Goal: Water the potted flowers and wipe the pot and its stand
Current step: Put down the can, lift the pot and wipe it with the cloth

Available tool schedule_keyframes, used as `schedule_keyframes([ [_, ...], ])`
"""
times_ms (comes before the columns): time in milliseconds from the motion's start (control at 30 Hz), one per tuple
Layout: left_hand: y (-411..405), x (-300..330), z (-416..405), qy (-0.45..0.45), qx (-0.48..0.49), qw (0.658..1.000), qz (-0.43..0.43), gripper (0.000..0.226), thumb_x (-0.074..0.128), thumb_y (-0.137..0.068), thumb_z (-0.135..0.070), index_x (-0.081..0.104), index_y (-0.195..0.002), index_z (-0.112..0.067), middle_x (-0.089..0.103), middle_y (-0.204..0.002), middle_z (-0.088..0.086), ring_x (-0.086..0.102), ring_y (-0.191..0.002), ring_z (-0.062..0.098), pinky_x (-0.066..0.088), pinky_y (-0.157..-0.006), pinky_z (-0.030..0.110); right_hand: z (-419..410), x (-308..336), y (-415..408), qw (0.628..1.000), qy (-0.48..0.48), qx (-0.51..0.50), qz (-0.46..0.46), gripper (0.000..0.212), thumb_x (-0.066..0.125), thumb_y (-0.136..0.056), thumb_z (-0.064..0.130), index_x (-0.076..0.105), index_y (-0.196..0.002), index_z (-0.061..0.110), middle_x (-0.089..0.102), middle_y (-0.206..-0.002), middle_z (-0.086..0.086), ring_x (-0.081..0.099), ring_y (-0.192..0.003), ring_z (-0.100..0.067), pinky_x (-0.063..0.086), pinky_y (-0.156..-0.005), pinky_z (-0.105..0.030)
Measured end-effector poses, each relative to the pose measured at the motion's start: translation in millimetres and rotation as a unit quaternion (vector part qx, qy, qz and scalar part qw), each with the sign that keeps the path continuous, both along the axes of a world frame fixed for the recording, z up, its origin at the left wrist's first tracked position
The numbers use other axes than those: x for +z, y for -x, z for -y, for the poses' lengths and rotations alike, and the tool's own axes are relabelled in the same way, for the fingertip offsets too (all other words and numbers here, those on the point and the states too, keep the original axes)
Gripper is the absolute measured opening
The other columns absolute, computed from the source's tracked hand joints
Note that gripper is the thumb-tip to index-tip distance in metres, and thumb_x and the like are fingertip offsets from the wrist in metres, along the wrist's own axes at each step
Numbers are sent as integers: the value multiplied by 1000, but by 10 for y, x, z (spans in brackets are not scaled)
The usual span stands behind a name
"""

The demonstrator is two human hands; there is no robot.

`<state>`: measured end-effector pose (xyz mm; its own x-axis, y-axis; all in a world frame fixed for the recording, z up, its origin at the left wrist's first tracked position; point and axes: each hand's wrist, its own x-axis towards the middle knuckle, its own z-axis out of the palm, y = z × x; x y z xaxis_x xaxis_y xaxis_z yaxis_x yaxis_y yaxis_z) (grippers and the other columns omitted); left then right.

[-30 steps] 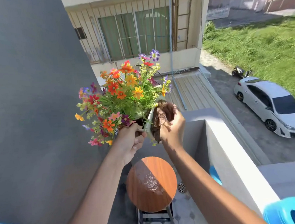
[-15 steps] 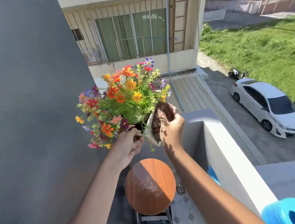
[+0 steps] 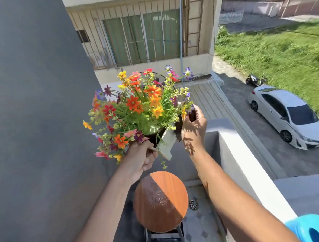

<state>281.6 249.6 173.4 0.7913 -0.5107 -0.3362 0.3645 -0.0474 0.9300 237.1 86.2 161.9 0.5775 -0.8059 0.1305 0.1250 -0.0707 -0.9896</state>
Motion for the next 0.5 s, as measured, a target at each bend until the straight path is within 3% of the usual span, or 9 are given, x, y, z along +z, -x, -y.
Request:
schedule_keyframes([
  [33,-16,11,15,12,8,1000,-9,28,44,-93,-4,44,-65,-9,50,-56,8,29,-32,7,19,-29,18,-4,41,-142,999,26,-26,25,8,59,-96,11,65,-100,10,65,-76,12,56,-64,8,47,-69,-19],
  [100,-64,41,37,33,25,999,-31,26,44,-92,-4,43,-68,-10,50,-52,5,27,-33,7,17,-30,18,-157,71,-201,997,50,24,60,16,61,-93,6,65,-108,3,69,-95,1,63,-84,-2,50,-82,-25],
  [200,-170,71,35,54,53,996,-56,24,42,-92,-4,43,-69,-10,49,-49,3,27,-32,5,15,-30,17,-452,-236,13,989,108,81,67,22,63,-90,9,67,-112,15,71,-109,-2,67,-103,-13,53,-93,-29],
  [300,-249,75,-27,48,58,996,-52,21,41,-94,-5,43,-73,-9,46,-59,9,28,-32,6,17,-28,17,-589,-372,130,986,112,120,33,35,66,-91,6,68,-98,40,69,-100,18,64,-100,1,49,-88,-16],
  [367,-266,86,-91,36,43,997,-44,21,42,-94,-5,43,-74,-9,45,-61,10,28,-31,6,19,-27,17,-533,-461,109,988,94,120,20,32,65,-91,2,69,-102,32,68,-99,20,64,-96,7,46,-87,-12],
  [433,-304,99,-165,34,47,997,-47,23,44,-93,-4,42,-70,-11,44,-59,10,27,-29,5,17,-26,16,-384,-424,33,993,-4,109,32,18,64,-92,4,67,-107,14,70,-93,11,67,-85,3,50,-82,-18],
  [500,-360,123,-263,39,65,996,-50,26,44,-91,-5,40,-67,-12,45,-55,10,25,-27,4,15,-25,14,-138,-273,-59,995,-63,49,65,12,65,-93,10,68,-104,10,69,-84,5,63,-73,-2,52,-73,-22],
])
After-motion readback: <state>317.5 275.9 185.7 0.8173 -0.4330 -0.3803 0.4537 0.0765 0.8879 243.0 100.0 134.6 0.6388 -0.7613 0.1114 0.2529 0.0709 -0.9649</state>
